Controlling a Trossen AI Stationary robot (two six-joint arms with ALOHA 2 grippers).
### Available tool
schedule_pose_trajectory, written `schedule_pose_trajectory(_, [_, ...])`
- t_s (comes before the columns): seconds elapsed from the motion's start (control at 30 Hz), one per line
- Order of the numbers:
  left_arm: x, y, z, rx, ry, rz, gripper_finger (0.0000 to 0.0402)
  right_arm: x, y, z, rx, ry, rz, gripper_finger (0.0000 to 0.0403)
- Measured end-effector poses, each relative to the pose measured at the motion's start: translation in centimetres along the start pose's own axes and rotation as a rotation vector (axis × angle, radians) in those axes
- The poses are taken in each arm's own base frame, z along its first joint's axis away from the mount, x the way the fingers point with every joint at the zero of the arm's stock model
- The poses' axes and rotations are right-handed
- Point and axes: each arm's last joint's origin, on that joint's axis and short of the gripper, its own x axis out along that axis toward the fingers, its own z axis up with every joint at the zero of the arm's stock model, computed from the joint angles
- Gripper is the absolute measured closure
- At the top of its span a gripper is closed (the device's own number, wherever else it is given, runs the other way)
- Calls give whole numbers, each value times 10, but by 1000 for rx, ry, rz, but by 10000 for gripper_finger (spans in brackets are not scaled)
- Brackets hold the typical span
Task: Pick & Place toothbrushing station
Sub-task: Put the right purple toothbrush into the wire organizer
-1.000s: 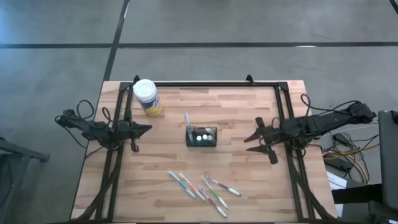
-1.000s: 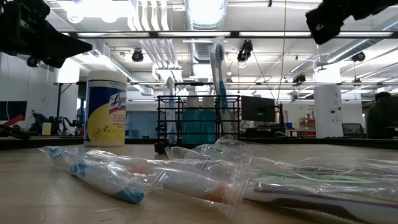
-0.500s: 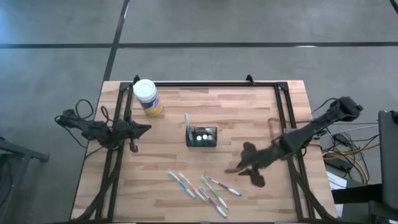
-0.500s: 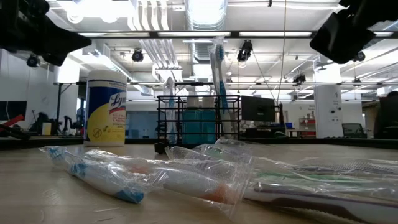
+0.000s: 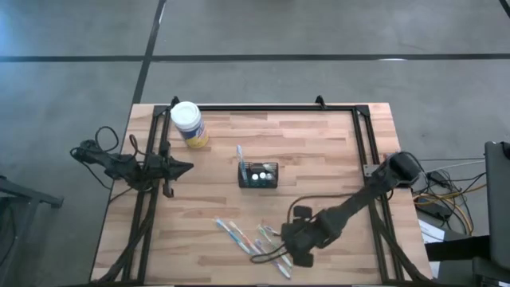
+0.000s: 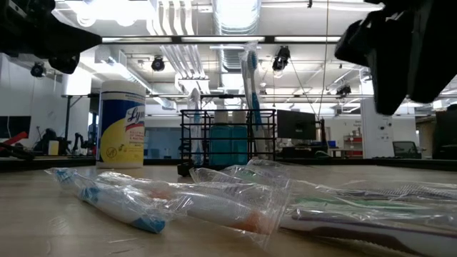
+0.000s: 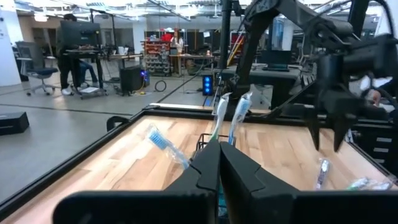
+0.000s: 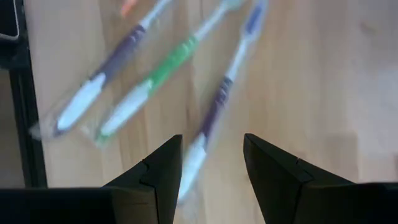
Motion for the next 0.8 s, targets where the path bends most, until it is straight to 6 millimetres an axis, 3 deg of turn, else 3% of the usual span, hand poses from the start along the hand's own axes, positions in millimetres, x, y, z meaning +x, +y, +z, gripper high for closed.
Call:
schedule_pose_trajectory(0.2, [0, -1, -1, -16, 10, -28, 390, 5, 15, 7, 24, -13, 4, 239])
schedule_pose_trajectory(0.53, [0, -1, -1, -14, 13, -39, 390, 6, 12, 8, 129, -22, -12, 235])
schedule_pose_trajectory(0.8, [0, -1, -2, -17, 15, -38, 392, 10, 7, 1, 163, 21, -60, 173])
